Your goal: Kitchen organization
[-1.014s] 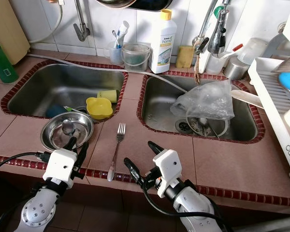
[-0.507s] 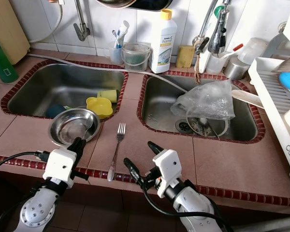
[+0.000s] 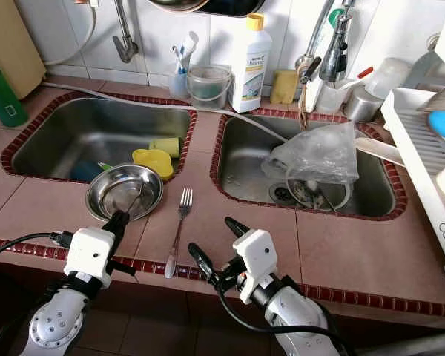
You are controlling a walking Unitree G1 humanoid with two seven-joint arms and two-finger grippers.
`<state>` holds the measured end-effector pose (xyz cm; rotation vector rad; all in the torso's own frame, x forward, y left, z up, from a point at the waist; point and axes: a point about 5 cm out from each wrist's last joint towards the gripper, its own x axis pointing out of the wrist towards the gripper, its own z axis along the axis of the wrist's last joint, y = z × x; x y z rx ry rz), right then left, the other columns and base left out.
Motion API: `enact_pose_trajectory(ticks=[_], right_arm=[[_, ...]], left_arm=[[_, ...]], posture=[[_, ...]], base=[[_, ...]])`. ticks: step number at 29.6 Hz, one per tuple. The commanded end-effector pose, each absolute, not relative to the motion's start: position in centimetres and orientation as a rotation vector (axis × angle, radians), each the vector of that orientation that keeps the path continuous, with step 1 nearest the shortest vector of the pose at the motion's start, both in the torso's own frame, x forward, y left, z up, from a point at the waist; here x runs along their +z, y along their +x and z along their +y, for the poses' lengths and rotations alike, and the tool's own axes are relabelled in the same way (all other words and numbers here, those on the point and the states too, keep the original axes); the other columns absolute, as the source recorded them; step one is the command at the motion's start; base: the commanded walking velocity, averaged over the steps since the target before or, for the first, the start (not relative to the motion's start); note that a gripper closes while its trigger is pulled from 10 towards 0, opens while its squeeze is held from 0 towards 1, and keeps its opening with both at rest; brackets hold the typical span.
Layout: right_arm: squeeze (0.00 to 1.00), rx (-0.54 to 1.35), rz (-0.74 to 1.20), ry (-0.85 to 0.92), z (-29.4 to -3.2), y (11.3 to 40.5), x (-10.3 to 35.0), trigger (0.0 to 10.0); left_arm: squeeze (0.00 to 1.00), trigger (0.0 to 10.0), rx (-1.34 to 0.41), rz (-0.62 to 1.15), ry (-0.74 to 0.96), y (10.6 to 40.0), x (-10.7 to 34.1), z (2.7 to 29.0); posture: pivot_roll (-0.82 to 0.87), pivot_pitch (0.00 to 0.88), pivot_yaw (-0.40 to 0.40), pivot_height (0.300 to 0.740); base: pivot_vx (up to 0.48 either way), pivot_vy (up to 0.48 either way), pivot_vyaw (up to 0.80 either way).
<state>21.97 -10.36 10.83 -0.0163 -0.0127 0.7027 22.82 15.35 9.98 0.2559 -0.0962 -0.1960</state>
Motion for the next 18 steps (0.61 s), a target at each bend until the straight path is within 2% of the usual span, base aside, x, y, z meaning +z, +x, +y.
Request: enact_pose_trajectory(ticks=[1,10,18], right_arm=[[0.0,0.72,-0.038,-0.015,-10.2,22.0,11.5,10.0],[0.0,0.713,-0.046,-0.01,-10.2,22.3,11.6,10.0],[0.0,0.67,-0.085,0.015,-10.4,23.0,12.2,10.0]], left_arm=[[0.0,0.0,-0.192,-0.109,0.229,22.8,10.5,15.5],[0.0,0.0,-0.245,-0.193,0.048,23.2,12.6,15.6],[0.0,0.0,-0.255,-0.213,0.018,23.8,13.3,15.7]], posture=[[-0.04,0.093,-0.028,0.74],[-0.03,0.09,-0.029,0.74],[-0.04,0.076,-0.025,0.74]], base=[[0.0,0.0,0.0],[0.0,0.0,0.0],[0.0,0.0,0.0]])
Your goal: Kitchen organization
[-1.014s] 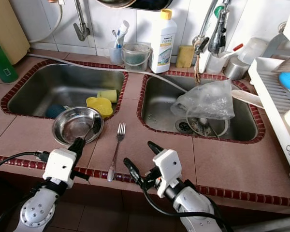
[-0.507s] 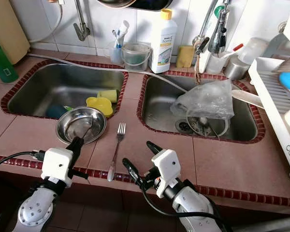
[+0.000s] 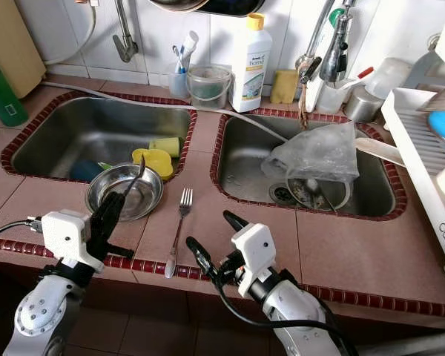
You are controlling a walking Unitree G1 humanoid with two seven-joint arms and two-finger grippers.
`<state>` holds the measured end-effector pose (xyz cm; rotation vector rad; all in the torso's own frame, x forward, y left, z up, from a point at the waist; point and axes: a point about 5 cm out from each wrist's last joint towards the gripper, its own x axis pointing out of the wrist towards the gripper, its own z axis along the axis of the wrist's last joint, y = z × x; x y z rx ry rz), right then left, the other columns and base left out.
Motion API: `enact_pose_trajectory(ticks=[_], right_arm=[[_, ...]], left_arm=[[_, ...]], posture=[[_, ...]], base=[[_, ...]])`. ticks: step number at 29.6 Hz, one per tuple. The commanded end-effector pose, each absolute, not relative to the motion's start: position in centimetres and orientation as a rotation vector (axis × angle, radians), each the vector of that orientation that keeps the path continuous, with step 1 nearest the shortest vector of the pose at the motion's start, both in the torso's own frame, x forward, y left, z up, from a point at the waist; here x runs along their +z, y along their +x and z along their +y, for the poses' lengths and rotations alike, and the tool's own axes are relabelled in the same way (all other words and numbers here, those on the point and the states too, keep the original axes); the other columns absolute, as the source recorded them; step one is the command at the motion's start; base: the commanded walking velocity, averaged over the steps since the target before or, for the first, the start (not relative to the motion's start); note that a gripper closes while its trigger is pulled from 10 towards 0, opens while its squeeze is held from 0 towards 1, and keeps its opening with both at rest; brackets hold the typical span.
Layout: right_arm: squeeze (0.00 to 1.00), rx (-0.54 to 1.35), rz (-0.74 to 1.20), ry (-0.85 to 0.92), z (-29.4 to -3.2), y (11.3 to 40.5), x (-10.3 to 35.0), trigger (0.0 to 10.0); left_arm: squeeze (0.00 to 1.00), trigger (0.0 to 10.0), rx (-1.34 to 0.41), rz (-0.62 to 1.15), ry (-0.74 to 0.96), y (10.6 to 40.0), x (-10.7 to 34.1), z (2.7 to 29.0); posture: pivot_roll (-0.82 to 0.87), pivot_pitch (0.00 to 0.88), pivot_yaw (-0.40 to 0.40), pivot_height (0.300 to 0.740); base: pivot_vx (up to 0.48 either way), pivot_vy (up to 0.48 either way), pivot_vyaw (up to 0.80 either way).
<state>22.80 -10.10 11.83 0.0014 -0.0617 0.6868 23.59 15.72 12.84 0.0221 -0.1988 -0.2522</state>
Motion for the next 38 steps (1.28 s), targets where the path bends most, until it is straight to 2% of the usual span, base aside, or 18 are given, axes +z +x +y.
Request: enact_pose_trajectory(ticks=[1,5,6,8,9,16,31,38], right_arm=[[0.0,0.653,-0.103,0.019,-10.5,23.2,12.5,10.0],[0.0,0.567,-0.164,0.027,-11.0,24.1,13.4,10.0],[0.0,0.526,-0.187,0.029,-11.4,24.5,13.7,10.0],[0.0,0.504,-0.203,0.025,-11.6,24.7,13.9,10.0],[0.0,0.475,-0.212,0.026,-11.9,25.0,14.0,10.0],[0.0,0.407,-0.257,0.028,-12.2,25.8,14.6,10.0],[0.0,0.4,-0.282,0.036,-11.7,26.4,14.9,10.0],[0.0,0.408,-0.285,0.037,-11.7,26.4,14.9,10.0]], left_arm=[[0.0,0.0,-0.252,-0.213,0.014,23.9,13.3,15.8],[0.0,0.0,-0.256,-0.214,0.008,24.4,13.5,16.1],[0.0,5.8,-0.261,-0.212,0.009,24.6,13.5,16.3],[0.0,5.8,-0.268,-0.208,0.008,24.7,13.4,16.3],[0.0,10.0,-0.284,-0.209,0.004,24.9,13.6,16.3],[0.0,10.0,-0.301,-0.209,-0.017,25.7,14.0,16.3],[0.0,10.0,-0.267,-0.248,-0.083,27.6,15.4,16.9],[0.0,10.0,-0.27,-0.249,-0.092,27.7,15.3,16.8]], posture=[[-0.04,0.075,-0.026,0.74],[-0.04,0.071,-0.024,0.74],[-0.04,0.069,-0.022,0.74],[-0.04,0.068,-0.023,0.74],[-0.04,0.066,-0.022,0.74],[-0.04,0.056,-0.016,0.74],[-0.05,0.03,-0.016,0.74],[-0.05,0.021,-0.016,0.74]], base=[[0.0,0.0,0.0],[0.0,0.0,0.0],[0.0,0.0,0.0],[0.0,0.0,0.0],[0.0,0.0,0.0],[0.0,0.0,0.0],[0.0,0.0,0.0],[0.291,0.0,0.0]])
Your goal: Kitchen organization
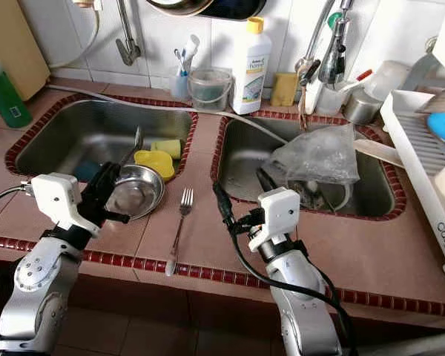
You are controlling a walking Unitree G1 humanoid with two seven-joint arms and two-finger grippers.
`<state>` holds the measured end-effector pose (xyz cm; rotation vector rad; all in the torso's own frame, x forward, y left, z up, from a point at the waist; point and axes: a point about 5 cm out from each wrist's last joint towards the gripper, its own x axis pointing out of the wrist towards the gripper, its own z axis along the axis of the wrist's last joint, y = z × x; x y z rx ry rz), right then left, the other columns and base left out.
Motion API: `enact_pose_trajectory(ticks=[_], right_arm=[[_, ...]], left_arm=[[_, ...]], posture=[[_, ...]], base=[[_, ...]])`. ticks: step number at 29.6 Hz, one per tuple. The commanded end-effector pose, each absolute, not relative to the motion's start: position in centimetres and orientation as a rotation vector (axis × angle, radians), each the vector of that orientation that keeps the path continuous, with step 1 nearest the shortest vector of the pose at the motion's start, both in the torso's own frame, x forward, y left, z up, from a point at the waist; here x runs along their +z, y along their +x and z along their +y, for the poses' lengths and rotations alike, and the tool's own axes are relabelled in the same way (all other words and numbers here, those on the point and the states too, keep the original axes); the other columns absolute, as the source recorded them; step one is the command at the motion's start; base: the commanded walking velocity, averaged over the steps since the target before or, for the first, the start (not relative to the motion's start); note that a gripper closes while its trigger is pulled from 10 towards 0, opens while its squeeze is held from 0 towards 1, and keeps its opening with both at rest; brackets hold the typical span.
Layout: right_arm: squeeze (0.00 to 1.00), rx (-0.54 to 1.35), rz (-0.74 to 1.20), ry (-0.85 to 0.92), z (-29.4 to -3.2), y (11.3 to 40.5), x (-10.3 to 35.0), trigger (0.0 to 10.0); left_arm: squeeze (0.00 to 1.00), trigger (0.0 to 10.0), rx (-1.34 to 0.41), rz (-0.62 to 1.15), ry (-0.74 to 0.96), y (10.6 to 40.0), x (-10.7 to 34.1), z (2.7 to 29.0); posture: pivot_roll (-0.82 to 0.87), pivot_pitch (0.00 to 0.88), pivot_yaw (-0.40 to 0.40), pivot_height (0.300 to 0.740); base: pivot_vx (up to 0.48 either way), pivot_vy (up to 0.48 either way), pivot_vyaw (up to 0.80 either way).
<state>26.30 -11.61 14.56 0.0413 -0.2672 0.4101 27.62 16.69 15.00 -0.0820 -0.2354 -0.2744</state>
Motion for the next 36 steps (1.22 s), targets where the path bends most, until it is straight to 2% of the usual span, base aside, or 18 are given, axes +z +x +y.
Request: enact_pose_trajectory(ticks=[1,21,26,36], right_arm=[[0.0,0.409,-0.285,0.037,-11.7,26.4,14.8,10.0],[0.0,0.428,-0.277,0.033,-11.6,26.1,14.6,10.0],[0.0,0.442,-0.264,0.035,-11.5,26.0,14.5,10.0],[0.0,0.508,-0.213,0.043,-10.8,24.8,13.7,10.0]], left_arm=[[0.0,10.0,-0.271,-0.249,-0.093,27.8,15.3,16.8],[0.0,10.0,-0.267,-0.259,-0.099,27.8,15.4,16.7],[0.0,10.0,-0.257,-0.237,-0.052,28.0,15.0,16.8],[0.0,10.0,-0.289,-0.279,0.162,29.5,17.1,18.2]], posture=[[-0.05,0.021,-0.018,0.74],[-0.05,0.017,-0.017,0.74],[-0.05,0.023,-0.018,0.74],[-0.05,0.057,-0.018,0.74]], base=[[0.322,0.0,0.0],[0.335,0.0,0.0],[0.0,0.0,0.0],[0.0,0.0,0.0]])
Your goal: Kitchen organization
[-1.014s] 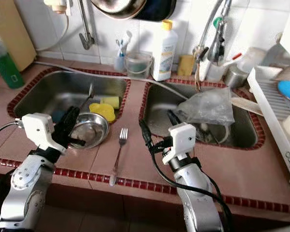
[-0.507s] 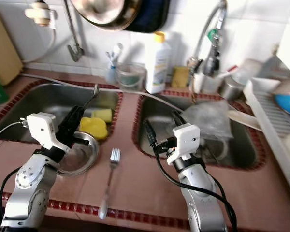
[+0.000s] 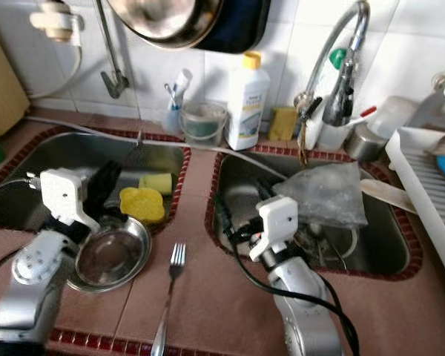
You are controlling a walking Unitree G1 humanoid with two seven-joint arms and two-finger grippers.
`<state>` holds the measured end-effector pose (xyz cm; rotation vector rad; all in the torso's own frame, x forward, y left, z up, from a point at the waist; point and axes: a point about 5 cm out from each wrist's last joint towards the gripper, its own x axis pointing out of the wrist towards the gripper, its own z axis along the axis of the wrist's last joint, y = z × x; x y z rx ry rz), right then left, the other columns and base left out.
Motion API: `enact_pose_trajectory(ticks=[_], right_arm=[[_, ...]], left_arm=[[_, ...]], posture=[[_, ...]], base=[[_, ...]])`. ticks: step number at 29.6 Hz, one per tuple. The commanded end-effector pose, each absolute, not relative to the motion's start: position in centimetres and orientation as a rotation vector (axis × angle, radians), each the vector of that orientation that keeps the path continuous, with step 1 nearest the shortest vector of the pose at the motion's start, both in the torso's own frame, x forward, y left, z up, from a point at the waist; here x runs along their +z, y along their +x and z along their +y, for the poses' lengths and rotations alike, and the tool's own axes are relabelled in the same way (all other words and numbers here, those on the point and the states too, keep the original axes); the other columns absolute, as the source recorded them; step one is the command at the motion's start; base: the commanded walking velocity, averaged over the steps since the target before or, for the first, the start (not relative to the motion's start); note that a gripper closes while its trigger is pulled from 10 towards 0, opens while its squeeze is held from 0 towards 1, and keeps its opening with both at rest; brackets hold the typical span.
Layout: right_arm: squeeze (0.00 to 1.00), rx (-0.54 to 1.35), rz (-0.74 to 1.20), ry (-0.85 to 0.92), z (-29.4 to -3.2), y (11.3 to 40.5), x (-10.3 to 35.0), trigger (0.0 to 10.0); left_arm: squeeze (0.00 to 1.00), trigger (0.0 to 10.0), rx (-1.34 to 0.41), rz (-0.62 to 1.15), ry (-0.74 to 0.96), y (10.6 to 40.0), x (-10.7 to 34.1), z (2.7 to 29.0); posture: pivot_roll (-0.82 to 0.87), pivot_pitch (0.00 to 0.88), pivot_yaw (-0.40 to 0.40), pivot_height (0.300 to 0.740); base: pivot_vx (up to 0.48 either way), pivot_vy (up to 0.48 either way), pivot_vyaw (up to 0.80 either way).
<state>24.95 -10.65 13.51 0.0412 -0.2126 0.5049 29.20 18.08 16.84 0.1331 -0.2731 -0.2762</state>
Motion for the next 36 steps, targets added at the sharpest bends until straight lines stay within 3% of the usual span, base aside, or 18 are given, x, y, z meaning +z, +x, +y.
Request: enact_pose_trajectory(ticks=[1,11,36], right_arm=[[0.0,0.518,-0.201,0.044,-10.7,24.5,13.6,10.0],[0.0,0.527,-0.167,0.061,-10.6,22.8,13.5,10.0],[0.0,0.564,-0.058,0.11,-9.8,17.6,14.4,10.0]], left_arm=[[0.0,10.0,-0.294,-0.28,0.202,29.8,17.2,18.4],[0.0,10.0,-0.371,-0.231,0.346,31.9,17.4,18.7],[0.0,10.0,-0.451,-0.114,0.39,34.2,17.4,20.8]], posture=[[-0.05,0.064,-0.017,0.74],[-0.09,0.13,0.002,0.74],[-0.14,0.262,0.047,0.74]], base=[[0.0,0.0,0.0],[0.0,0.0,0.0],[0.0,0.0,0.0]])
